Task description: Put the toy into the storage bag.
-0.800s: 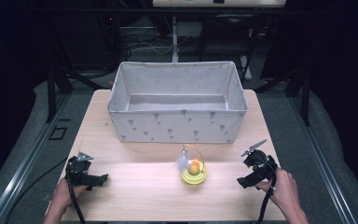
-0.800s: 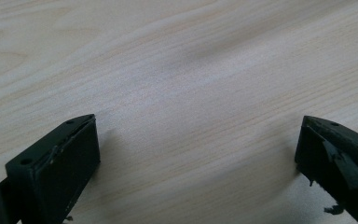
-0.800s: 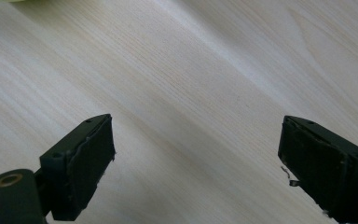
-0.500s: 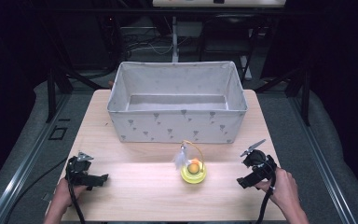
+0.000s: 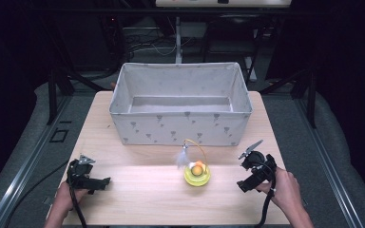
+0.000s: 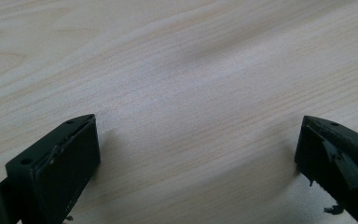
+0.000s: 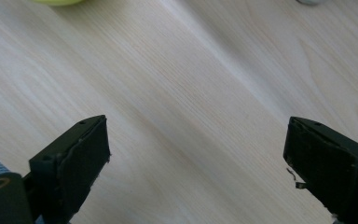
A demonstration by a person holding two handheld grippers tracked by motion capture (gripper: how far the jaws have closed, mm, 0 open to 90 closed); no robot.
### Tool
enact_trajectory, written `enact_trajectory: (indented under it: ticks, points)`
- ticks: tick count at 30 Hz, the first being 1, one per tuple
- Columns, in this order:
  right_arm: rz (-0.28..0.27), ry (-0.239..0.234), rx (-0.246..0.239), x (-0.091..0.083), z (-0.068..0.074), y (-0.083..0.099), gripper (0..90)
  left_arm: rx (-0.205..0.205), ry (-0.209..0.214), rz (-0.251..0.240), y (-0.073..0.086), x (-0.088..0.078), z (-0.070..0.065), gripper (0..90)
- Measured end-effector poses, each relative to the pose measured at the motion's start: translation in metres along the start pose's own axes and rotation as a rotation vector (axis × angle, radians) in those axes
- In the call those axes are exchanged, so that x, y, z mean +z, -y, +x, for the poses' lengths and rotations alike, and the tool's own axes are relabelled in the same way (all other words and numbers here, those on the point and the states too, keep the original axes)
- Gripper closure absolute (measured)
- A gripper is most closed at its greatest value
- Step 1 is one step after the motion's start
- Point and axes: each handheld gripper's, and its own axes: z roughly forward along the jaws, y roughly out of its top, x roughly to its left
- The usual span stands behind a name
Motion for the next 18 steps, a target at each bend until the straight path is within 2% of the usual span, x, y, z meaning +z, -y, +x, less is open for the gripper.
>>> enact_trajectory:
  ticks: [3, 5, 7, 11, 12, 18]
  points:
    - [-0.004, -0.012, -0.039, -0.006, 0.007, -0.009, 6.2, 0.004, 0.0, 0.0, 0.0, 0.0, 0.0, 0.0]
    - [-0.005, -0.016, -0.048, -0.007, 0.009, -0.011, 6.1, 0.003, 0.0, 0.0, 0.0, 0.0, 0.0, 0.0]
    - [-0.017, -0.023, -0.083, -0.013, 0.016, -0.02, 6.1, 0.003, 0.0, 0.0, 0.0, 0.0, 0.0, 0.0]
    - [-0.037, -0.034, -0.102, -0.017, 0.022, -0.027, 6.2, 0.002, 0.0, 0.0, 0.0, 0.0, 0.0, 0.0]
    - [-0.047, -0.059, -0.115, -0.019, 0.026, -0.033, 6.2, 0.002, 0.001, 0.0, 0.0, 0.0, 0.0, 0.0]
    - [-0.06, -0.086, -0.145, -0.022, 0.036, -0.047, 5.7, 0.003, 0.0, 0.0, 0.0, 0.0, 0.0, 0.0]
